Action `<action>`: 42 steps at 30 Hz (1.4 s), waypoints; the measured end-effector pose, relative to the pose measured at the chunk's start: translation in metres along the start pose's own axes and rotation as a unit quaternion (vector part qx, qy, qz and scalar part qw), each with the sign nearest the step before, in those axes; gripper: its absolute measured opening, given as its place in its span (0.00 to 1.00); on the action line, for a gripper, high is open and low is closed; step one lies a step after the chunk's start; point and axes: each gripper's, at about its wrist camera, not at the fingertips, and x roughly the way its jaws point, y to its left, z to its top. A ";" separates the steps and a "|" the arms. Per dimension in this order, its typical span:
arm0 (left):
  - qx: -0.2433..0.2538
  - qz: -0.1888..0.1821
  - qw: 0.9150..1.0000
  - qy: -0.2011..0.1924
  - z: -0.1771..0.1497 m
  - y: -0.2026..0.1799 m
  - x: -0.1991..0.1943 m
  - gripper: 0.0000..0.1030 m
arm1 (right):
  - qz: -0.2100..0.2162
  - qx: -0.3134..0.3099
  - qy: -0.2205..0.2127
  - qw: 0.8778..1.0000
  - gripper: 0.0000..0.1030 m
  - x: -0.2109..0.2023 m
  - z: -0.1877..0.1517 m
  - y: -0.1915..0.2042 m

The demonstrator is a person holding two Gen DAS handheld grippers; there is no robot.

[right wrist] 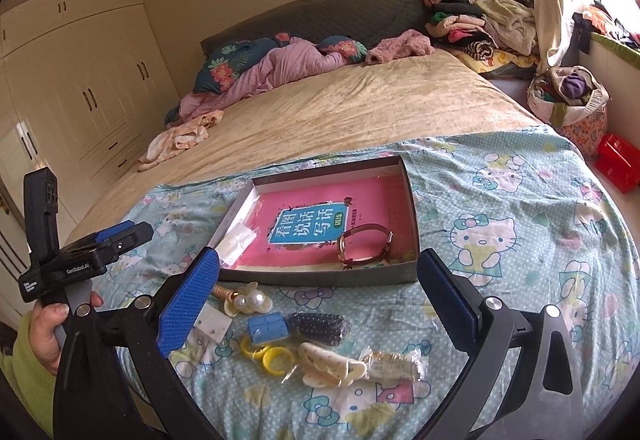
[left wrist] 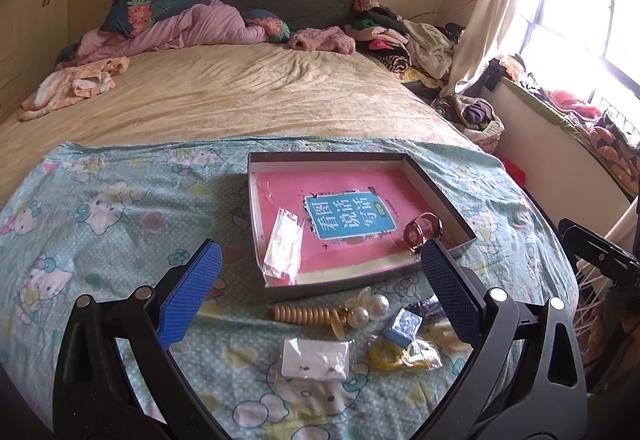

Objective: Organize jewelry
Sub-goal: 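Lift both tools away from the box back over the jewelry, then grasp the white earring card packet with the left tool while the right tool grasps the cream hair clip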

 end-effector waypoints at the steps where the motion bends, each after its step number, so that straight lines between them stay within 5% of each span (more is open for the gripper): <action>1: 0.001 0.000 1.000 0.001 -0.002 -0.001 -0.001 0.91 | -0.001 -0.001 0.000 1.000 0.96 -0.002 -0.002 0.001; 19: 0.025 0.009 0.999 0.030 -0.035 -0.006 -0.006 0.91 | 0.000 -0.012 0.027 1.000 0.96 -0.015 -0.035 0.009; 42: 0.044 0.029 0.995 0.086 -0.084 0.007 0.008 0.91 | 0.015 0.007 0.123 0.992 0.96 0.025 -0.086 0.016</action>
